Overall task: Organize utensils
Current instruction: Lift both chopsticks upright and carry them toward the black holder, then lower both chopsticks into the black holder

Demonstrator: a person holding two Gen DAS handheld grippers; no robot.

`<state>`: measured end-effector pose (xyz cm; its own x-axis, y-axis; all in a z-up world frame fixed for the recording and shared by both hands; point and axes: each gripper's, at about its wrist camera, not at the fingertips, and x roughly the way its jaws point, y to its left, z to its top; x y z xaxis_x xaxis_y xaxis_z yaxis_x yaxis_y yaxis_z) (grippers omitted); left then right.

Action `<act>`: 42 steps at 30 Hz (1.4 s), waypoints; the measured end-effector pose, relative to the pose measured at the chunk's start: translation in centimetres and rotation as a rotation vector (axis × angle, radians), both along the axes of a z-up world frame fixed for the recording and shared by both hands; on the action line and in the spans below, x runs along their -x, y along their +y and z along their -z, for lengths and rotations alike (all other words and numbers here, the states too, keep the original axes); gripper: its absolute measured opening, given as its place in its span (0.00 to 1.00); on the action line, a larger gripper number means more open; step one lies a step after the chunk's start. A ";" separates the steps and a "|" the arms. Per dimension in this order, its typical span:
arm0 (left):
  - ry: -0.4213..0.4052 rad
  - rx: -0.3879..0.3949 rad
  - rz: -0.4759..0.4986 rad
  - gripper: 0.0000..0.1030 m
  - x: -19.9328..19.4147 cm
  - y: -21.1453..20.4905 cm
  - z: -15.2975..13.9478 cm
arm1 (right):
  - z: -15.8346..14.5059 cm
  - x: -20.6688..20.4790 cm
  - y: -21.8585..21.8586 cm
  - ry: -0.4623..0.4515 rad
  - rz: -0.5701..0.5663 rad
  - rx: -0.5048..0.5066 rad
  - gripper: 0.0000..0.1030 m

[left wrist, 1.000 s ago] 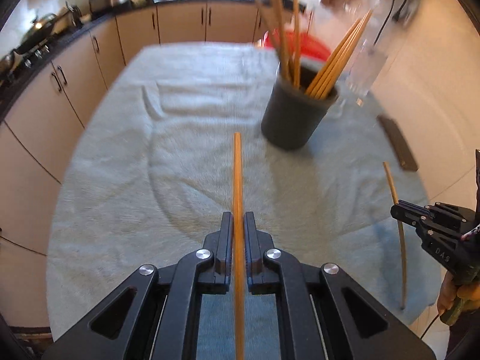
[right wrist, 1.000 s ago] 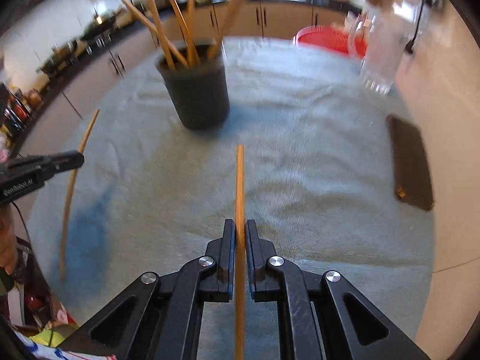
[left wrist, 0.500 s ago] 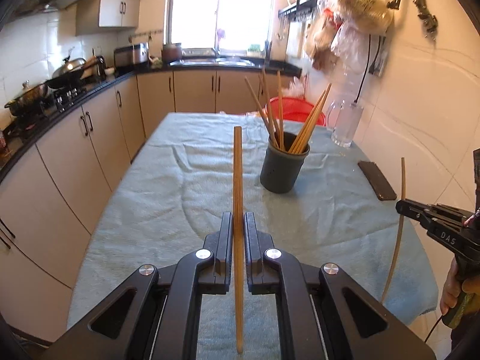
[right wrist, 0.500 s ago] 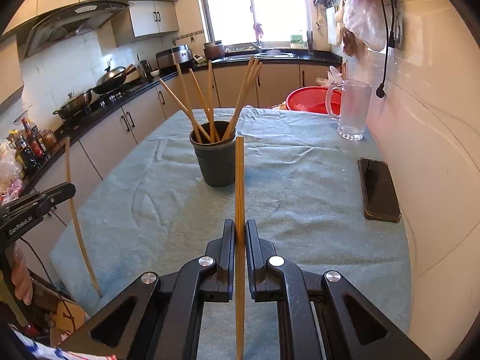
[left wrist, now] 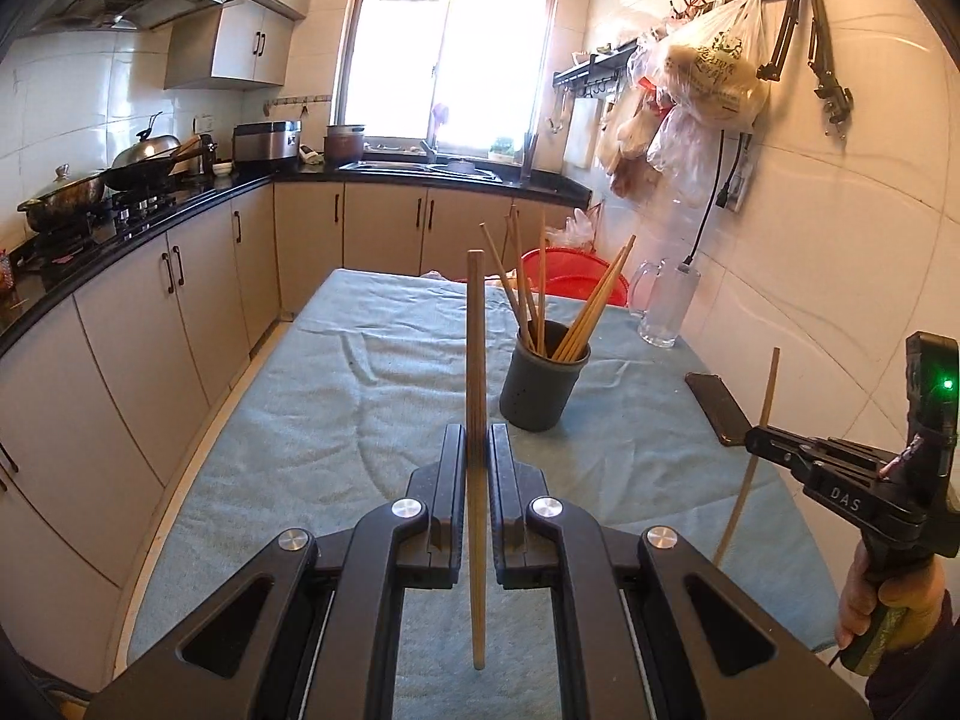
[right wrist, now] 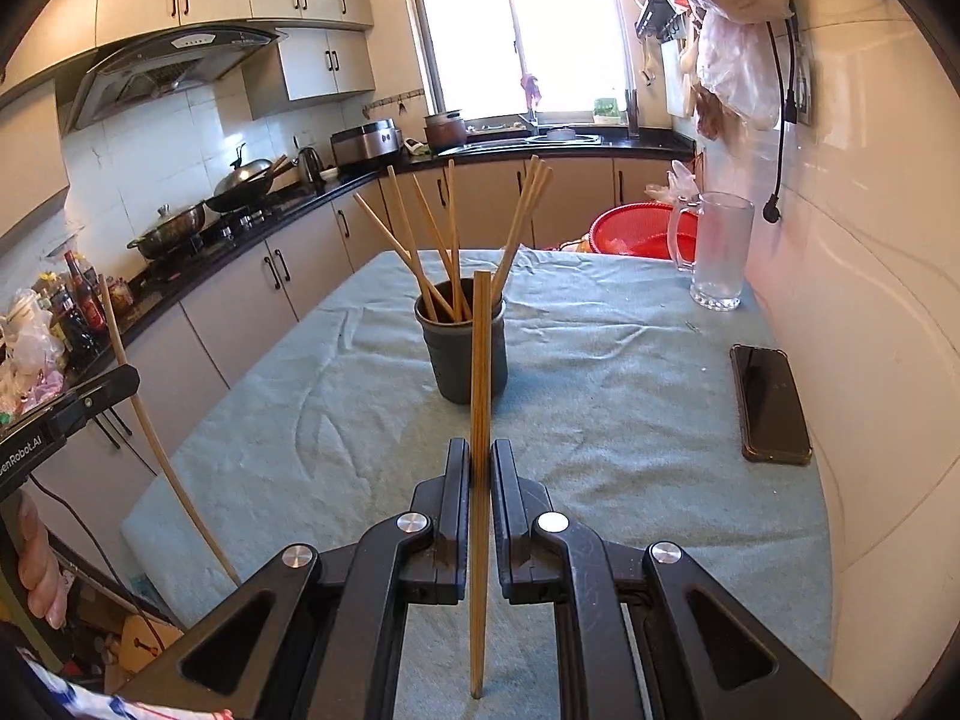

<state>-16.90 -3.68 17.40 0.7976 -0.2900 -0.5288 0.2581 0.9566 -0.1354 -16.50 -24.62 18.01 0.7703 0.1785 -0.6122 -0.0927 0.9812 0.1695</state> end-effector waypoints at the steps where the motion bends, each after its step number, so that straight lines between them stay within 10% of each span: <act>1: 0.001 0.001 0.001 0.06 -0.1 -0.1 -0.1 | 0.0 -0.2 0.0 -0.002 0.002 -0.003 0.07; 42: -0.171 0.006 0.032 0.06 -8.9 -5.1 -8.8 | -8.5 -6.1 -2.2 -0.186 0.043 -0.058 0.07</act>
<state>-8.01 -8.75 26.19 0.8662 -0.3195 -0.3842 0.3082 0.9468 -0.0924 -10.36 -26.86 26.47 0.8767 0.1740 -0.4485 -0.0858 0.9739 0.2101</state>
